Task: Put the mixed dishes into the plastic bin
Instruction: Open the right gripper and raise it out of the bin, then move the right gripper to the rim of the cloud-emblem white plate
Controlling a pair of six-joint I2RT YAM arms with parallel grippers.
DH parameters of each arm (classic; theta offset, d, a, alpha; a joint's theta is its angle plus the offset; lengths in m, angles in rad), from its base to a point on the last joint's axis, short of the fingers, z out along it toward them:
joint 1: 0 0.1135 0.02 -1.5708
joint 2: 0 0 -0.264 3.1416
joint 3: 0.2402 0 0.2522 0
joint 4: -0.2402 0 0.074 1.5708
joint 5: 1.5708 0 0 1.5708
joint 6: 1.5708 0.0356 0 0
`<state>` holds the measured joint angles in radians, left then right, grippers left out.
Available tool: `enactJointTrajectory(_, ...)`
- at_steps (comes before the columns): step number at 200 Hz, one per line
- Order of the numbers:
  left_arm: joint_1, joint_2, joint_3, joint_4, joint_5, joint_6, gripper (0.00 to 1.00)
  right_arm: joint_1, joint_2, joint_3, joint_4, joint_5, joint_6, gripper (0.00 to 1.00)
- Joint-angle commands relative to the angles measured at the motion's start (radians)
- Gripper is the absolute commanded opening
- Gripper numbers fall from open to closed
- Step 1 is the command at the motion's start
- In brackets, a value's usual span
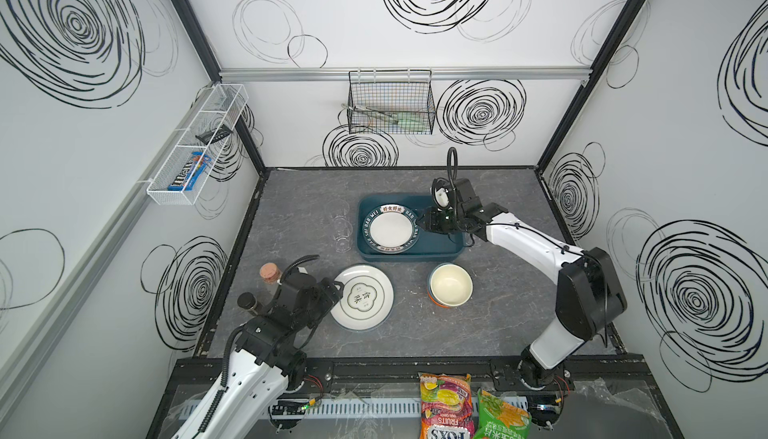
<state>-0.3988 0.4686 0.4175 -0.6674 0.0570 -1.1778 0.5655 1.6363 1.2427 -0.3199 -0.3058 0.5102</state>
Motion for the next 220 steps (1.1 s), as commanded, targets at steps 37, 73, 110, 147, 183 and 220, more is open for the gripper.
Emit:
enactJointTrajectory(37, 0.002, 0.045, 0.028, -0.086, -0.1, 0.008, 0.72, 0.115, -0.101, -0.07, -0.075, -0.071, -0.078, 0.42)
enactJointTrajectory(73, -0.012, 0.07, -0.007, -0.055, -0.094, 0.001, 0.71, 0.215, -0.084, -0.096, -0.076, -0.051, -0.079, 0.44)
enactJointTrajectory(110, -0.027, 0.096, -0.045, -0.014, -0.085, -0.005, 0.69, 0.306, -0.021, -0.08, -0.091, 0.004, -0.081, 0.44)
enactJointTrajectory(147, -0.028, 0.132, -0.069, 0.02, -0.077, 0.0, 0.69, 0.362, 0.054, -0.049, -0.109, 0.054, -0.082, 0.47)
enactJointTrajectory(183, -0.029, 0.162, -0.088, 0.061, -0.059, 0.01, 0.68, 0.391, 0.117, -0.03, -0.119, 0.083, -0.079, 0.48)
enactJointTrajectory(220, -0.028, 0.199, -0.102, 0.103, -0.045, 0.021, 0.67, 0.399, 0.156, -0.016, -0.116, 0.096, -0.077, 0.48)
